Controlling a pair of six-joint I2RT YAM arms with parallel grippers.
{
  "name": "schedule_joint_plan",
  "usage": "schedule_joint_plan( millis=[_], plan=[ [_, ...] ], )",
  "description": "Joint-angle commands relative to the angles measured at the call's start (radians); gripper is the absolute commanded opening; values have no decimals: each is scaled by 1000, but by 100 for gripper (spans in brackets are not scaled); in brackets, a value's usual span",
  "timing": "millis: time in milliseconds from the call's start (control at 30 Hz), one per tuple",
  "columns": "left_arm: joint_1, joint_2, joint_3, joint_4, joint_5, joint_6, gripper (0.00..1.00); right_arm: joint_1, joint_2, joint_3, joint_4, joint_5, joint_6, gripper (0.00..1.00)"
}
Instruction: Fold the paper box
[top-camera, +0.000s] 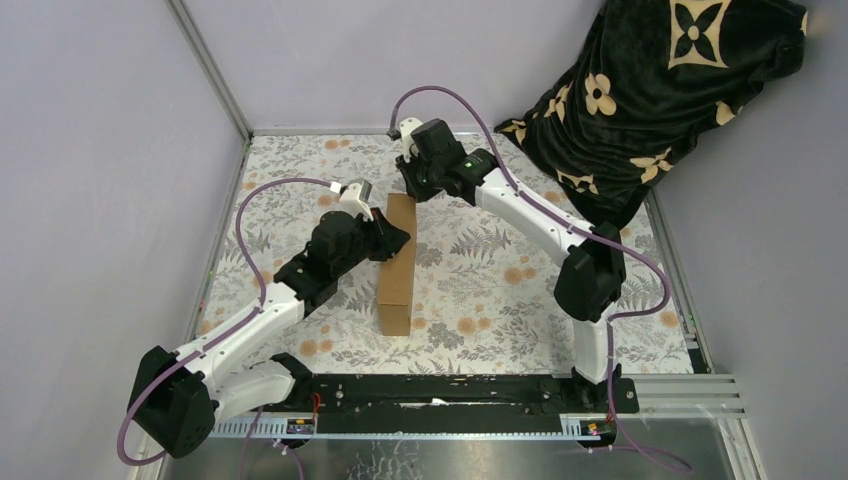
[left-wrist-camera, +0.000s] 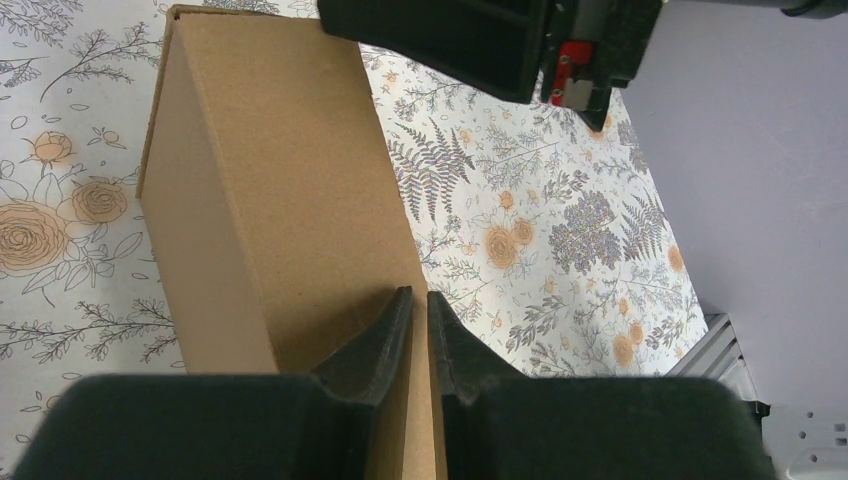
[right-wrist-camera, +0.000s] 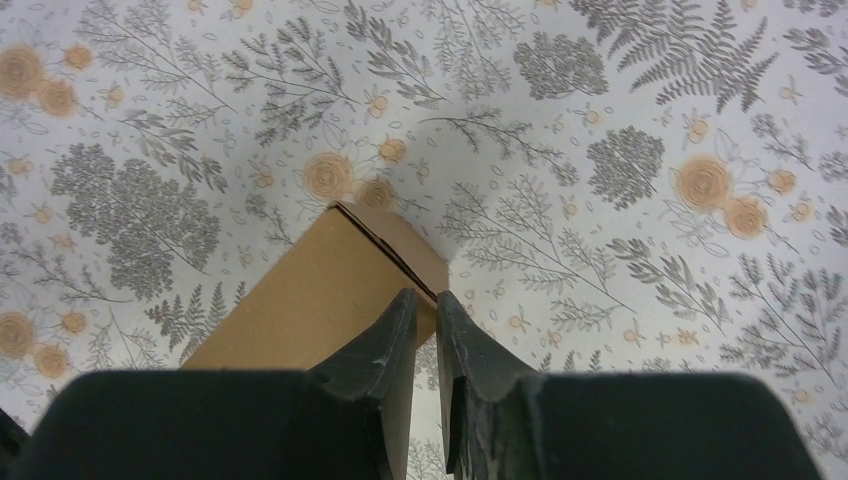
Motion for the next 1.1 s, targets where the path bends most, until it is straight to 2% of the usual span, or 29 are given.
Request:
schedule_joint_plan(
  millis=[0, 333, 533, 767, 1067],
  plan=[
    [6, 48, -84, -293, -27, 25, 18, -11, -92, -17, 4, 45, -28, 21],
    [6, 50, -80, -295, -25, 24, 18, -11, -74, -18, 4, -5, -52, 21],
    [7, 57, -80, -289, -29, 25, 18, -9, -36, -115, 33, -63, -47, 20],
    [15, 75, -83, -270, -38, 24, 19, -6, -49, -224, 47, -20, -41, 20],
    [57, 100, -84, -228, -29, 25, 20, 2, -143, -344, 66, 28, -35, 22]
  ],
)
